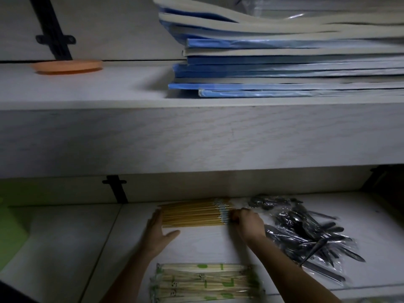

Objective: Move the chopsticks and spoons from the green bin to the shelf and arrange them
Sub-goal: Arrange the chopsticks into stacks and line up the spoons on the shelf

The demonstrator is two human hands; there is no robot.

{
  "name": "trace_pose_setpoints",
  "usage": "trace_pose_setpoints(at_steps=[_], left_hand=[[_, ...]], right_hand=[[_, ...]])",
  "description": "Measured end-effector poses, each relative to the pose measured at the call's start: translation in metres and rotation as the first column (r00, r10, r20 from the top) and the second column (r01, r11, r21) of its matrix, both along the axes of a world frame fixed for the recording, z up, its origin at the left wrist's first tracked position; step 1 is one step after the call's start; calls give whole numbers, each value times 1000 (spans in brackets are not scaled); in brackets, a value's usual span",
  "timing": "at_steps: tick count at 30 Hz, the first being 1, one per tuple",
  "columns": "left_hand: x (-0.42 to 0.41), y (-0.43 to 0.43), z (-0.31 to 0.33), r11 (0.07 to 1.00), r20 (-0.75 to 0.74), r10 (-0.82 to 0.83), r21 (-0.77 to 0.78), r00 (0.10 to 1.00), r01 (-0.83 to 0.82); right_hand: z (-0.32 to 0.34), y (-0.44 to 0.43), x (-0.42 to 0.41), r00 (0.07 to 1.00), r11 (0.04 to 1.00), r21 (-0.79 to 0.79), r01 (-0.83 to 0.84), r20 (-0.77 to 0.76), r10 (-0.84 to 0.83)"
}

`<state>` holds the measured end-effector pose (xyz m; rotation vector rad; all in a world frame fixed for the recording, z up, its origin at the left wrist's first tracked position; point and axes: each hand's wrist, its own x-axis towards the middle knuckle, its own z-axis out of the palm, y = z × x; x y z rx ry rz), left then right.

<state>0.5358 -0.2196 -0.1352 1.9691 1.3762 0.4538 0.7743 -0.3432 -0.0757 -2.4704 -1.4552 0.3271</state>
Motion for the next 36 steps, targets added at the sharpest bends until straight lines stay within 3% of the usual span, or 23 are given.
trace_pose_setpoints(at_steps=[4,8,15,23,29,36], left_hand=[[0,5,1,999,-64,1,52,998,2],[5,0,12,978,-104,25,210,994,-3],[44,-37,58,918,41,-93,390,995,70],[146,-104,73,953,100,-214,239,972,185],[203,-161,67,980,148,-126,170,981,100],[219,-219,57,991,86,-11,137,996,-1]], right_hand=[[3,2,-5,1000,1000,-2,-5,9,5],[8,-5,-8,999,997,69,-37,25,36],[34,-42,35,995,963,266,31,-98,-5],[55,-114,142,987,958,278,71,-155,-29],[40,-157,203,982,988,129,-81,-157,101],[25,-159,220,935,943,26,-332,-125,333]])
